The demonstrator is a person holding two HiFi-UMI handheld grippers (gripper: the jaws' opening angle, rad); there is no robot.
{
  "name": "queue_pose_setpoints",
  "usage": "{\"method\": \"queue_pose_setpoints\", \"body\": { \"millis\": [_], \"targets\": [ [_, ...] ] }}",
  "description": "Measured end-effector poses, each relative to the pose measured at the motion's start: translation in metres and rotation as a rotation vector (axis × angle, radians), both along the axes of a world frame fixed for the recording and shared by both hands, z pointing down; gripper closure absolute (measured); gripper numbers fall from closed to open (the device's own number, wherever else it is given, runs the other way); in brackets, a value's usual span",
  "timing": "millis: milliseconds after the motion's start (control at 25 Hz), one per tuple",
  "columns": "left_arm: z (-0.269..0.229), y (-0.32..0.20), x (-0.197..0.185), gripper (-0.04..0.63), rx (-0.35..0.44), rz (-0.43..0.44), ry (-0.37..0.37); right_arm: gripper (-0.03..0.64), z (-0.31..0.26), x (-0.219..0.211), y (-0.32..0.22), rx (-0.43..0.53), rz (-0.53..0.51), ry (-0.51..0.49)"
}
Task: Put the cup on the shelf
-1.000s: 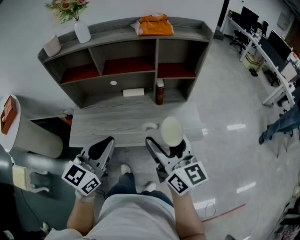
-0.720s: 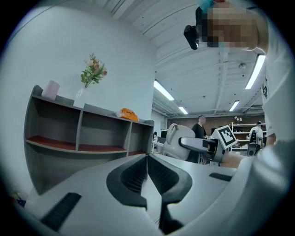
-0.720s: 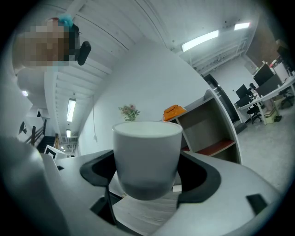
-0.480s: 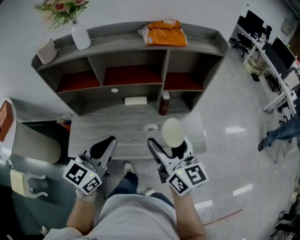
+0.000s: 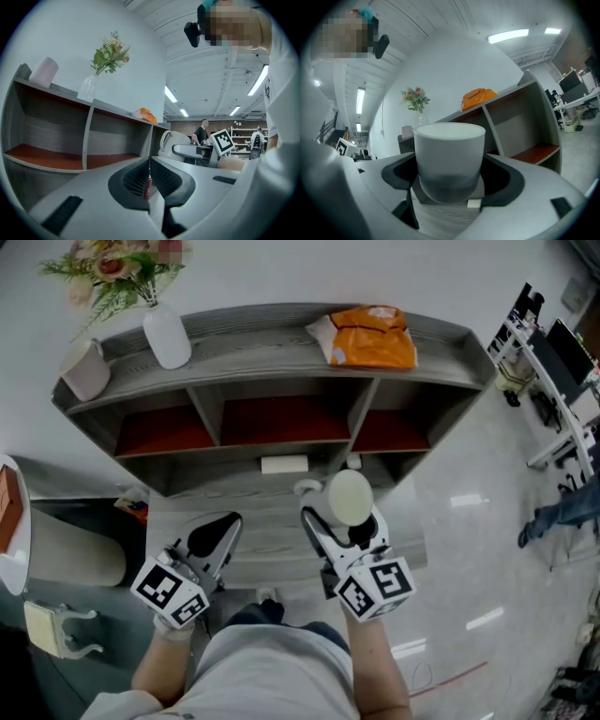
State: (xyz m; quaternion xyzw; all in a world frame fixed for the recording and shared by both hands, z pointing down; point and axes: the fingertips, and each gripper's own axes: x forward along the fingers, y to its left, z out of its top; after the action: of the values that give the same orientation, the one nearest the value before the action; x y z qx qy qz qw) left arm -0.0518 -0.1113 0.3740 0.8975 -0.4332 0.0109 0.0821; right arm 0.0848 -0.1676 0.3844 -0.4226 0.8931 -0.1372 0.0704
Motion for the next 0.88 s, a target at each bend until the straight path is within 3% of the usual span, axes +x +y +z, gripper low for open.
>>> {"method": "queue_pose_setpoints", "body": {
  "millis": [240, 440, 880],
  "targets": [
    [0.004, -0.029, -0.033, 0.574, -0.005, 0.038, -0.001, 0.222, 0.006, -0.037, -0.049, -0.006, 0.03, 0.05],
    [0.008, -0.04, -0.054, 0.574, -0.011, 0.056, -0.012, 0.222, 0.014, -0.057, -0.087, -0.034, 0.067, 0.15],
    [0.014, -0.046, -0.07, 0.574, -0.032, -0.003, -0.007, 0.222, 0.032, -0.092, -0.151, -0.066, 0.012, 0.337]
  ]
}}
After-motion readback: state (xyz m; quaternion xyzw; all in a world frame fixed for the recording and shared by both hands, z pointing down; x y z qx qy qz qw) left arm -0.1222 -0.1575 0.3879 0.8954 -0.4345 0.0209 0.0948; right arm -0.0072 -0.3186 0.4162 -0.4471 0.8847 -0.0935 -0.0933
